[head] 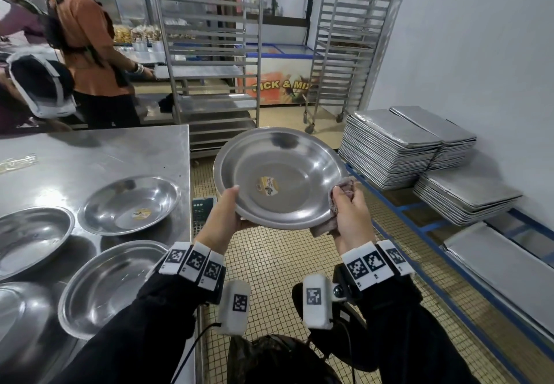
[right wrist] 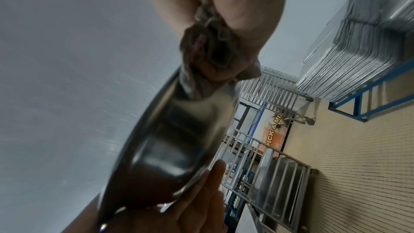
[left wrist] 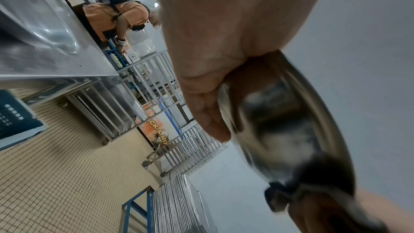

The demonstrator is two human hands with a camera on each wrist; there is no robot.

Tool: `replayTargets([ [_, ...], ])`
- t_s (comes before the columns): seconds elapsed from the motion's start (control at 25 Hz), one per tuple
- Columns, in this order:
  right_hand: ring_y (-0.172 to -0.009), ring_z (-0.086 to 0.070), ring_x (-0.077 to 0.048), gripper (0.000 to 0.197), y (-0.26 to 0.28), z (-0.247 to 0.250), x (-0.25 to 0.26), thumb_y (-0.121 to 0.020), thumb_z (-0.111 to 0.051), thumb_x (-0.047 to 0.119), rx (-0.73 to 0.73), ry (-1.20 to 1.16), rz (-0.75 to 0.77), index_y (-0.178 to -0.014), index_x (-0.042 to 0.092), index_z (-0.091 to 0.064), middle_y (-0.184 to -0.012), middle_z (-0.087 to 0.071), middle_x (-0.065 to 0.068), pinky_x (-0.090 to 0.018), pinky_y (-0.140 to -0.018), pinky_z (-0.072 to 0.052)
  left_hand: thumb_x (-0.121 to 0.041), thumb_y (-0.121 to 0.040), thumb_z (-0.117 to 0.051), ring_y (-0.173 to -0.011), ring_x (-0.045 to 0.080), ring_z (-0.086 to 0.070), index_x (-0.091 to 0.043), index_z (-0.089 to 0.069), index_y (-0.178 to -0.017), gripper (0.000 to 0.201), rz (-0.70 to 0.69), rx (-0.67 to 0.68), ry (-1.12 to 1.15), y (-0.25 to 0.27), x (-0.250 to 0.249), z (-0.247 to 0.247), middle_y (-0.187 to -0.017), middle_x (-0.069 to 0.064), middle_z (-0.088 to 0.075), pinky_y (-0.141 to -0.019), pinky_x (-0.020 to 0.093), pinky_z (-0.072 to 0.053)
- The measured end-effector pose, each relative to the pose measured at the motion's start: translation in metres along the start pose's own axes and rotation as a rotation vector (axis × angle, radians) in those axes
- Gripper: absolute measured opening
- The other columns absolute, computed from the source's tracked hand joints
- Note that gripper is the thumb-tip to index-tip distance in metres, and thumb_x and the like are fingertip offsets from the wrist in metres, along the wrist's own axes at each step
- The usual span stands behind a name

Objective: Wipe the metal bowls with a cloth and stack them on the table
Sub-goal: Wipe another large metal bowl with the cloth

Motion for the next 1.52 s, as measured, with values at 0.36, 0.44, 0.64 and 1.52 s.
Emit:
replayTargets([
  [0.36,-0.097,-0.066,-0.023,0.036,-0.008,0.011,0.02,-0.077,-0.065,0.027,-0.018,0.147,0.048,-0.113,0.03,-0.06,-0.108,-0.066,-0.001,-0.048,-0.086,-0.054,-0.051,-0.1,-0.023,-0.116,0.043,-0.052,-0.01,-0.045,-0.141,0.062,-0.049,0.248,0.238,-0.008,-0.012,0.009,-0.133,0.027,-0.052,-0.098,0.064,-0.041],
  [0.44,-0.097,-0.066,-0.022,0.033,-0.009,0.009,0.022,-0.08,-0.063,0.029,0.002,0.174,0.059,-0.113,0.03,-0.06,-0.108,-0.066,-0.001,-0.047,-0.087,-0.054,-0.046,-0.103,-0.024,-0.112,0.038,-0.058,-0.011,-0.051,-0.135,0.054,-0.028,0.159,0.242,-0.01,-0.009,0.013,-0.129,0.026,-0.056,-0.098,0.057,-0.045],
  [0.64,-0.096,-0.062,-0.018,0.023,0.002,0.003,0.009,-0.095,-0.051,0.024,-0.083,0.088,0.099,-0.118,0.025,-0.047,-0.111,-0.06,-0.001,-0.035,-0.08,-0.055,-0.034,-0.104,-0.032,-0.089,0.025,-0.07,-0.014,-0.058,-0.112,0.034,0.079,0.049,0.038,-0.004,0.011,-0.002,-0.101,0.013,-0.07,-0.08,0.041,-0.058],
  [1.52,-0.089,-0.064,-0.025,0.023,0.004,-0.012,-0.017,-0.095,-0.05,0.021,-0.106,0.034,-0.056,-0.116,0.021,-0.041,-0.104,-0.058,-0.007,-0.039,-0.075,-0.058,-0.018,-0.101,-0.035,-0.096,0.028,-0.066,-0.005,-0.056,-0.105,0.025,0.165,0.041,-0.043,-0.012,0.032,-0.006,-0.112,0.025,-0.064,-0.09,0.05,-0.054],
])
Point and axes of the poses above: each hand's wrist, its own y-axis away from the middle knuckle, its own z-axis out of the back of the hand, x = y × z, the point moved 8 cm from there along -y, towards the middle knuckle
